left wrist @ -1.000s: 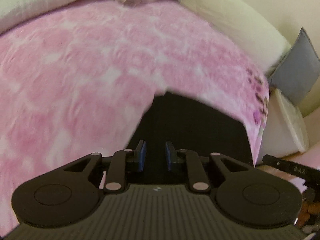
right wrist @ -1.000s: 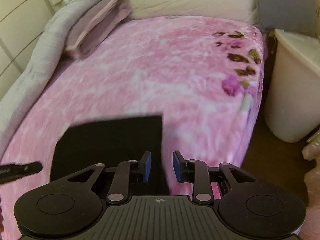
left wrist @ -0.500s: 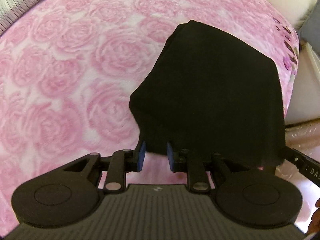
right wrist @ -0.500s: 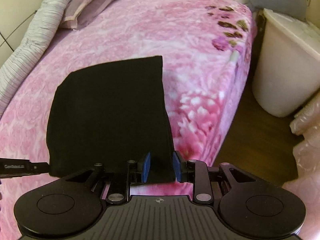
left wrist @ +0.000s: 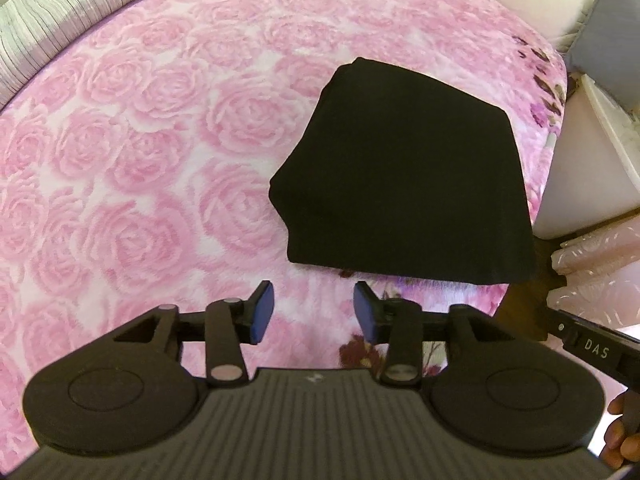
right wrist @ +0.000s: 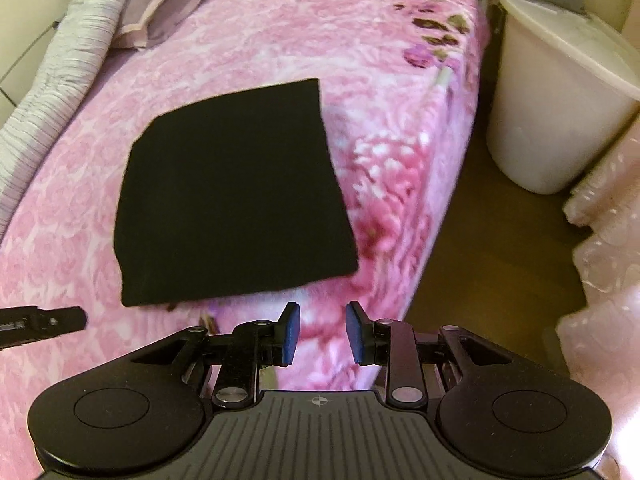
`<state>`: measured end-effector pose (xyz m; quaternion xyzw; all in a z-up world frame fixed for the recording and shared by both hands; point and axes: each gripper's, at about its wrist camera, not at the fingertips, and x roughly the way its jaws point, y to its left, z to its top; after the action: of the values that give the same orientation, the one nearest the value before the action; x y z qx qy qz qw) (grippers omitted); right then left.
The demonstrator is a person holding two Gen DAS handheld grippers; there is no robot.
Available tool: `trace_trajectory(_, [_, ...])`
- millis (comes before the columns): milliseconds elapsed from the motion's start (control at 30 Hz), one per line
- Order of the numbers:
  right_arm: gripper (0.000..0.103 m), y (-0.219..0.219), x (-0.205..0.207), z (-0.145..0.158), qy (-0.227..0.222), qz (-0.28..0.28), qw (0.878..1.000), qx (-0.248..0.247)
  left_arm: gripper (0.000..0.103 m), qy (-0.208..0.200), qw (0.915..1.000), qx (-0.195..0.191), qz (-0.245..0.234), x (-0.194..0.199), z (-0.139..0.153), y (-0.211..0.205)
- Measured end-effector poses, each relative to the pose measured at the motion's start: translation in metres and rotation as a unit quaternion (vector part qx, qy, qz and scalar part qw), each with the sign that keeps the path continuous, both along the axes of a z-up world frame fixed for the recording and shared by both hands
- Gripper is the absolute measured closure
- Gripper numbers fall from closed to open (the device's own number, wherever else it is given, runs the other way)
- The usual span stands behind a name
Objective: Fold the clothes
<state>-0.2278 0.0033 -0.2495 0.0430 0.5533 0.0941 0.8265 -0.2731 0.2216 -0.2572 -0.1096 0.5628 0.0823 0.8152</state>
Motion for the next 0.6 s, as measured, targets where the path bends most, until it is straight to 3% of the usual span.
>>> trace_trajectory(100, [0.069, -0.002, -0.007, 0.008, 0.001, -0.012, 1.0, 0.001, 0.06, -0.005, 1.0, -0.003, -0.002, -0.005, 0.004, 0.002])
trace_trajectory(233, [0.054, -0.002, -0.011, 0.016, -0.007, -0.018, 1.0, -0.009, 0.059, -0.013, 0.9998, -0.014, -0.003, -0.008, 0.006, 0.004])
trace_trajectory(600, [0.043, -0.02, 0.002, 0.001, -0.001, -0.048, 0.998, 0.039, 0.053, -0.065, 0.9941, -0.082, 0.026, -0.009, -0.012, 0.032])
